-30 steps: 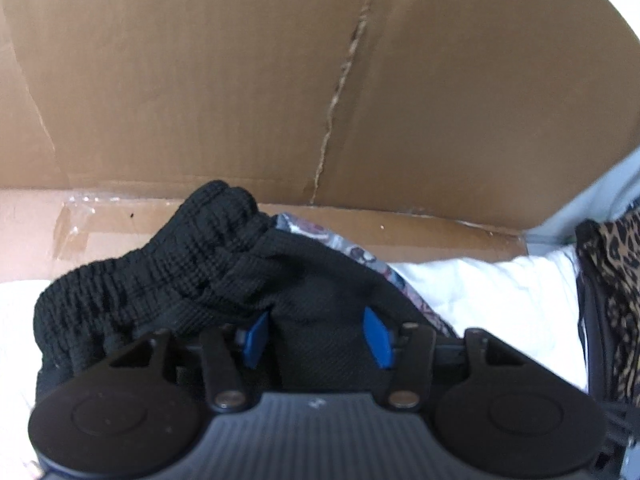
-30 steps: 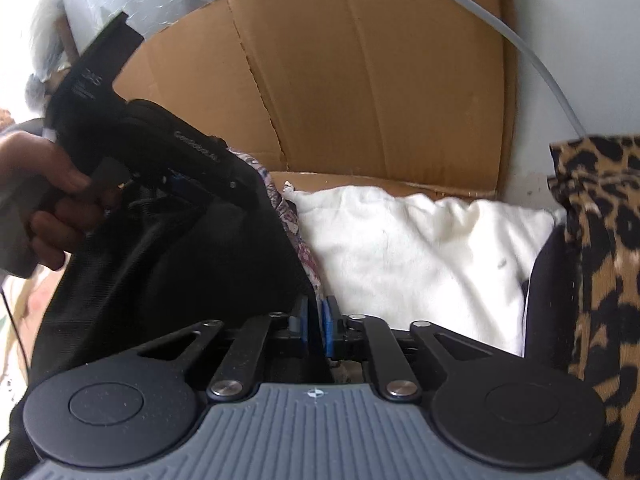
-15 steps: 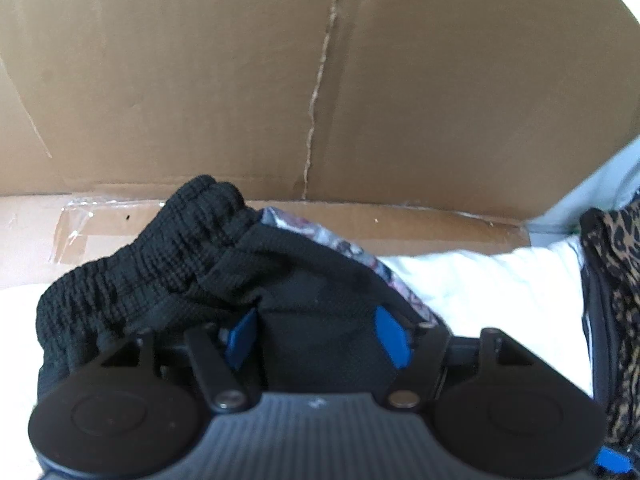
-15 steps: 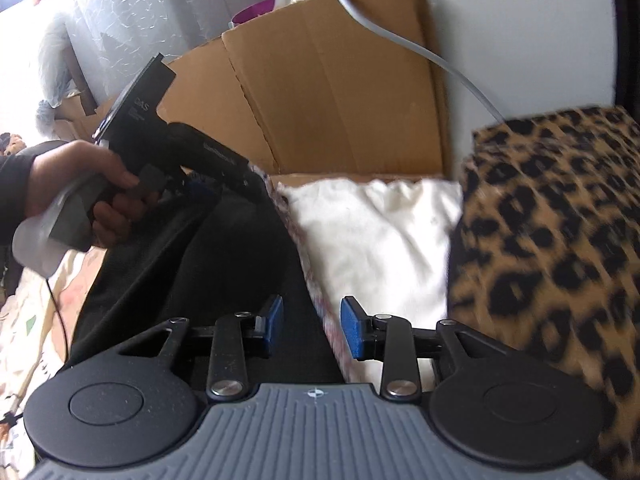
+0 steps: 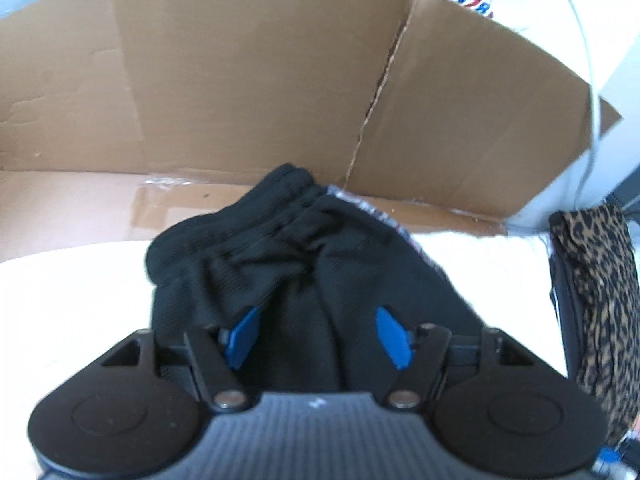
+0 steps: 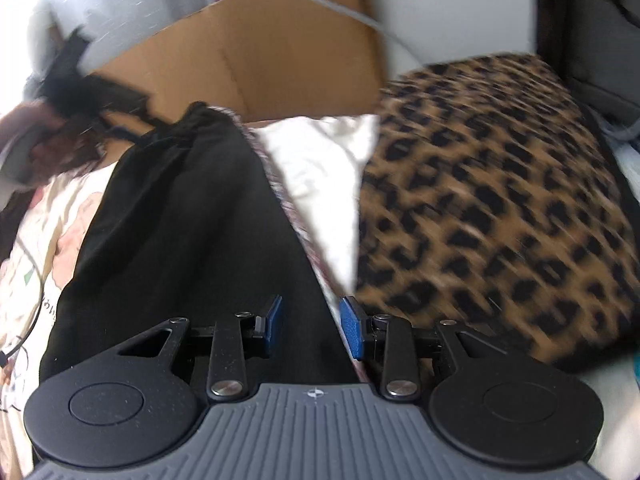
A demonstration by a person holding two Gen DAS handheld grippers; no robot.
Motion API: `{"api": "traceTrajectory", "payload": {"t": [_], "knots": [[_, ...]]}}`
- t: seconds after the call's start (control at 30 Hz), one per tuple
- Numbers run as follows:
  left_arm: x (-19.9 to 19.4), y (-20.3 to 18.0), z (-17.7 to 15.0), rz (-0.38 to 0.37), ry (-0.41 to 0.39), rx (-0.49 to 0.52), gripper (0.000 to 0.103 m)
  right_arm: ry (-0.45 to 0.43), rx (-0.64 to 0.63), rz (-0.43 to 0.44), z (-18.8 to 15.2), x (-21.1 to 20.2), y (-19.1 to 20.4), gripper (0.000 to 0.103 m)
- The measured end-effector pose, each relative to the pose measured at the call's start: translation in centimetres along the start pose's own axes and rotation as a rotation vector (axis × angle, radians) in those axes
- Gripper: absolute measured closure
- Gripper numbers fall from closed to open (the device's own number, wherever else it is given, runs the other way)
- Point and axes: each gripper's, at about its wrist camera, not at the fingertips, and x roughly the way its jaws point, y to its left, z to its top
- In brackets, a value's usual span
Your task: Fold clothes
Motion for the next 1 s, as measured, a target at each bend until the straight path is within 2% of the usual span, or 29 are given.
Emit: {"api": "traceTrajectory", "payload": {"t": [0.23, 0.37, 0.47, 0.7, 0.77, 0.8, 0.83, 0.87, 0.93, 1.0], "knots": [[-0.4, -0.3, -3.2, 0.051, 0.058, 0.044, 0.034, 0.062, 0.024, -0.085, -2.8, -2.6, -2.5, 0.064], [-0.7, 0.5, -5.5, 0.058, 0.080, 0.023, 0.034, 0.090, 0.074, -0.036, -4.8, -3.4, -3.2, 0.064], [-0.6, 1.0, -7.2, 0.064, 0.093, -0.010, 0.034, 0.112, 0.045, -0.031, -5.9, -3.4, -2.6, 0.064], [-0.8, 1.5, -9.7, 0.079, 0.121, -0.060, 0.034, 0.064, 0.032, -0.020, -4.8, -3.2, -2.6, 0.064], [-0.3, 1.5, -10.1, 0.094, 0.146, -0.067, 0.034, 0.076, 0.019, 0.000, -4.5, -2.7, -2.7, 0.064], [-0.1, 1.5, -10.3, 0.102, 0.158, -0.070, 0.034, 0.084, 0.013, 0.011, -4.3, -2.4, -2.7, 0.069], [0.0, 1.5, -10.4, 0.112, 0.170, -0.079, 0.035, 0.093, 0.006, 0.022, -4.2, -2.1, -2.7, 0.088], [-0.4, 1.4, -10.3, 0.129, 0.183, -0.100, 0.035, 0.099, 0.002, 0.024, -4.1, -1.9, -2.6, 0.093], [-1.4, 1.3, -10.1, 0.156, 0.204, -0.146, 0.037, 0.102, 0.009, 0.019, -4.1, -1.5, -2.6, 0.093], [-3.1, 1.0, -10.0, 0.151, 0.210, -0.206, 0.036, 0.090, 0.054, 0.024, -4.3, -1.4, -2.9, 0.093]]}}
